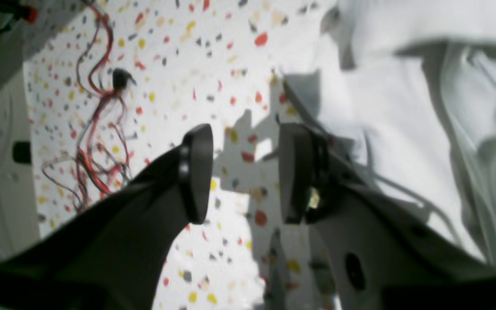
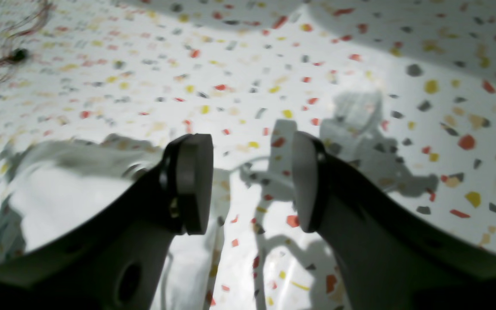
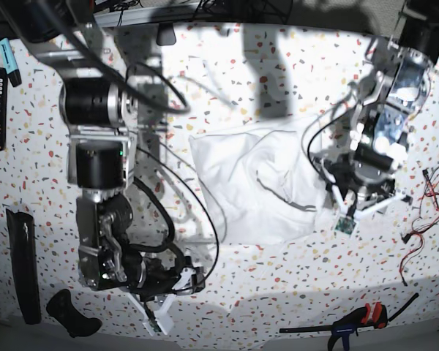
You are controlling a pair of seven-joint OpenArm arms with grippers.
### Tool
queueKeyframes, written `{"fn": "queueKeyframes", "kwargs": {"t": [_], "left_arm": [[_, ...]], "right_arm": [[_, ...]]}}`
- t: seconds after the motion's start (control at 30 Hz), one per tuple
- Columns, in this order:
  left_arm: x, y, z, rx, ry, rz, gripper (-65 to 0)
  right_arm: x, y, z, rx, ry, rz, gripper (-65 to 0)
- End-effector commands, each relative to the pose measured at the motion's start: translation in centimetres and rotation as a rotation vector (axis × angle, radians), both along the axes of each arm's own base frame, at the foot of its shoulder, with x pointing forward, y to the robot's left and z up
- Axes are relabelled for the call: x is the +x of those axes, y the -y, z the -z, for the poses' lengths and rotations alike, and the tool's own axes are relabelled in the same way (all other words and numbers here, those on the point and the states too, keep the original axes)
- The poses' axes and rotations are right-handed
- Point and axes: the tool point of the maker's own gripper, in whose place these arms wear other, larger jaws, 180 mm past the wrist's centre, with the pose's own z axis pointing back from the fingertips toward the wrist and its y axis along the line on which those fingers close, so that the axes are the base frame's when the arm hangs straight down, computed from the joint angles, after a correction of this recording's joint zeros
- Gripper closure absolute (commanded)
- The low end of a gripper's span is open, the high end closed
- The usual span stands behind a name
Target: Fold the T-shirt properly
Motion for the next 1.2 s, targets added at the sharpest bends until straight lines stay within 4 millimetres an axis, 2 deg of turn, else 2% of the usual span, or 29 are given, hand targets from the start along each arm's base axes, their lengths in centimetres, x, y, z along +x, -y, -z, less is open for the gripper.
{"fn": "queueKeyframes", "kwargs": {"t": [0.0, 0.07, 0.2, 0.27, 0.33, 0.5, 0.6, 0.67, 0.77, 0.83, 0.9, 1.03, 1.17], "left_arm": [[-0.3, 0.3, -0.9, -0.008, 0.034, 0.009, -24.5], [-2.7, 2.2, -0.8, -0.058, 0.031, 0.065, -24.5], [-7.5, 7.1, -3.1, -0.213, 0.049, 0.195, -24.5], [-9.1, 8.5, -3.6, -0.273, 0.052, 0.217, -24.5], [-10.0, 9.1, -2.7, -0.300, 0.029, 0.214, -24.5], [-10.2, 9.0, 0.2, -0.291, -0.038, 0.196, -24.5], [-10.7, 9.3, 2.3, -0.320, -0.110, 0.192, -24.5], [-11.6, 10.6, 3.2, -0.369, -0.171, 0.226, -24.5], [-12.8, 13.1, 3.1, -0.459, -0.207, 0.279, -24.5], [-13.2, 14.5, 2.8, -0.497, -0.206, 0.309, -24.5], [-13.1, 15.0, 3.0, -0.502, -0.200, 0.314, -24.5], [-11.6, 13.0, 5.6, -0.342, -0.177, 0.271, -24.5], [-10.3, 11.6, 8.7, -0.289, -0.230, 0.226, -24.5]], "right_arm": [[1.5, -0.5, -2.8, 0.020, 0.070, -0.005, -29.1], [1.9, -0.9, -1.5, -0.016, 0.053, -0.017, -29.1], [1.6, -2.0, 1.3, -0.086, 0.026, -0.062, -29.1], [1.0, -2.8, 2.7, -0.113, -0.007, -0.071, -29.1], [0.2, -4.1, 3.5, -0.144, -0.036, -0.108, -29.1], [-0.6, -7.1, 3.4, -0.141, -0.040, -0.164, -29.1], [-0.8, -8.3, 3.1, -0.134, -0.031, -0.179, -29.1], [-0.7, -8.5, 3.1, -0.144, -0.017, -0.181, -29.0], [-0.7, -8.4, 3.3, -0.165, -0.018, -0.178, -29.0], [-0.8, -8.3, 3.5, -0.173, -0.031, -0.176, -29.0], [-1.2, -8.0, 4.1, -0.193, -0.059, -0.180, -29.0], [-2.6, -7.6, 6.3, -0.187, -0.104, -0.182, -29.0], [-4.2, -6.9, 8.9, -0.187, -0.153, -0.177, -29.0]]}}
